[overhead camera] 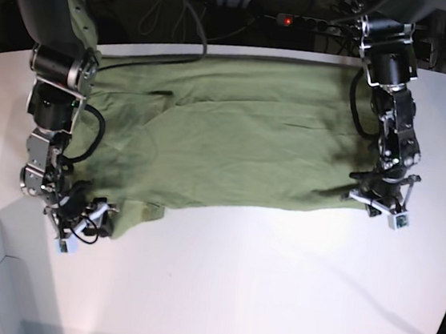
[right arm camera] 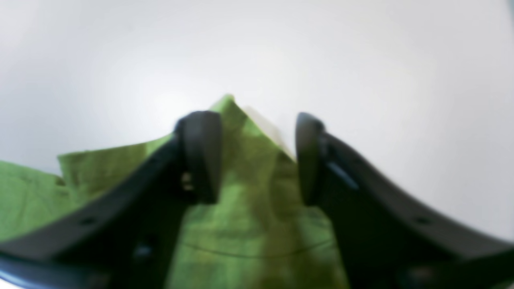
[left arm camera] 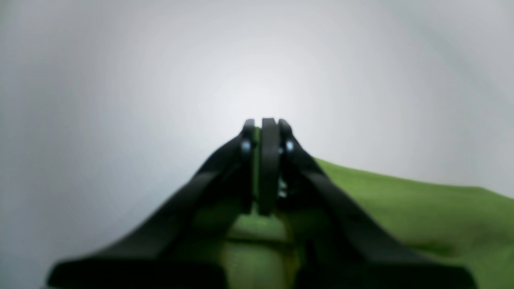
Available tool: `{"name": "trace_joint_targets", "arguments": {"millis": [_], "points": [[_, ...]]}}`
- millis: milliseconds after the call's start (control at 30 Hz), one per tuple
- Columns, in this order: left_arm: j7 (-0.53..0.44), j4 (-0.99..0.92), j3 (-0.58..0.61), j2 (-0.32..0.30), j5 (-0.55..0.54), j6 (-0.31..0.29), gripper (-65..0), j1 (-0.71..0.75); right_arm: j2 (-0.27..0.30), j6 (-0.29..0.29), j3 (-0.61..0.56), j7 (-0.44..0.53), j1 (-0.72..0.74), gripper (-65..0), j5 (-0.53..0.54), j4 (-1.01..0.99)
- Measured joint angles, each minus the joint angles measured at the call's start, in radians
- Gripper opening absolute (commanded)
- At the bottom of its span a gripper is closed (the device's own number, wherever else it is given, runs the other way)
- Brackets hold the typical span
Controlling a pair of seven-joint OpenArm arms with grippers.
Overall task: Fold the T-shirt properly
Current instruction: 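Grasp the hem corners with both grippers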
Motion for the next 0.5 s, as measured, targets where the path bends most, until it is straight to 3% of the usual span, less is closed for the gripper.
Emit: {"name": "trace_joint_targets", "arguments": {"millis": [200,333,500], "points": [[-0.003,-0.001,0.0,0.0,0.0,0.0,-65.0,0.013,-0.021,0.0,-0.002,0.0,0.0,-51.1,0.002,-0.007],[-0.004,-0.001,0.0,0.0,0.0,0.0,-65.0,0.013,-0.013,0.001,-0.071,-0.003,-0.004,-65.0,0.002,-0.032],[-0.004,0.0,0.0,0.0,0.0,0.0,-65.0,0.013,-0.013,0.001,-0.09,-0.005,-0.002,-64.8,0.003,-0.024]]}}
